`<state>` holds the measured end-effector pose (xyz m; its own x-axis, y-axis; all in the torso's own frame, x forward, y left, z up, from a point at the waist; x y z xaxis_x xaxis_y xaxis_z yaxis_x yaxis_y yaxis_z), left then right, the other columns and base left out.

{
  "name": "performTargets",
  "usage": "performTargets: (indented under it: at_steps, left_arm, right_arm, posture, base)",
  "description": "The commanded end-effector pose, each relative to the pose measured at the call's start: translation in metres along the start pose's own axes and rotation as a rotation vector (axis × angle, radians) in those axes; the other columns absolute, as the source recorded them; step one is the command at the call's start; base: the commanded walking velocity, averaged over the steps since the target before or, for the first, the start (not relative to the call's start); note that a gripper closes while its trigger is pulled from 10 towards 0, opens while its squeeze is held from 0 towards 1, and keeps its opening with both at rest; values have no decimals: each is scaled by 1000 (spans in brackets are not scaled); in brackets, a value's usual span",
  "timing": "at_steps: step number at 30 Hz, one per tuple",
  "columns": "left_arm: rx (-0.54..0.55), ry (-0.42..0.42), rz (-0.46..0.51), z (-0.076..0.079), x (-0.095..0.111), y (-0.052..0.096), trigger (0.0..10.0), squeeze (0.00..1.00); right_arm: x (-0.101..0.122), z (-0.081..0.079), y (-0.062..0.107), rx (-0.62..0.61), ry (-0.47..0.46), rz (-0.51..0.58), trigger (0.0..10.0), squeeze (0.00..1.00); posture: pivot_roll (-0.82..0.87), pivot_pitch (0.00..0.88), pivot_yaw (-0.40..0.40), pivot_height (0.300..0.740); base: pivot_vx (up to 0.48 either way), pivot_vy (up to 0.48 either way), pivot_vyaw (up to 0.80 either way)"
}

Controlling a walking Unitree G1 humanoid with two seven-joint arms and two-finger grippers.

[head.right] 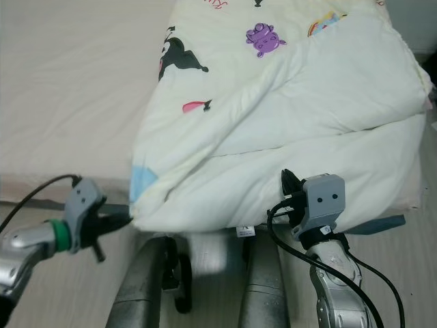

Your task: Clean up the room

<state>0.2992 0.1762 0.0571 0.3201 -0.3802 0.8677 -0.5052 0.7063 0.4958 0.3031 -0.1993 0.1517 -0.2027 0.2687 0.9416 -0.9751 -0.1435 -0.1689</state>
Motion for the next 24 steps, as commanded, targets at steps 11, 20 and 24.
performTargets:
  at_steps: [11, 20, 24]
  left_arm:
    - [3, -4, -210, -3, -48, 18, 0, 0]
    - [-215, -5, -332, 31, -68, 27, 10000, 0]
    - [-247, 18, -331, 32, -63, 32, 10000, 161]
  right_arm:
    - [-9, -6, 2, -4, -11, -19, 10000, 0]
    - [-10, -5, 3, -9, -10, -18, 10000, 0]
    - [-10, -7, 2, -9, -13, -17, 10000, 0]
  posture:
    - [-47, 284, 171, 628]
    - [-50, 271, 178, 628]
    - [-45, 272, 177, 628]
  base:
    - [0, 0, 0]
    - [0, 0, 0]
    - [0, 0, 0]
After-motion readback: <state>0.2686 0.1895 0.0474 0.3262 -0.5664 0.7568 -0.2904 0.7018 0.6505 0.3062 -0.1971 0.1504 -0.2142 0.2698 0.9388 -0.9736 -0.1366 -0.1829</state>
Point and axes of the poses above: a point about 5 cm out from each wrist's last joint towards the gripper, its own y axis pointing back from the gripper into the wrist, its own x axis along the axis of the wrist's last joint, z = x × y, the point moved 6 cm from there along -y, pointing out of the wrist towards the gripper, and after that the axes turned 8 degrees about y, right-handed, at the moved point
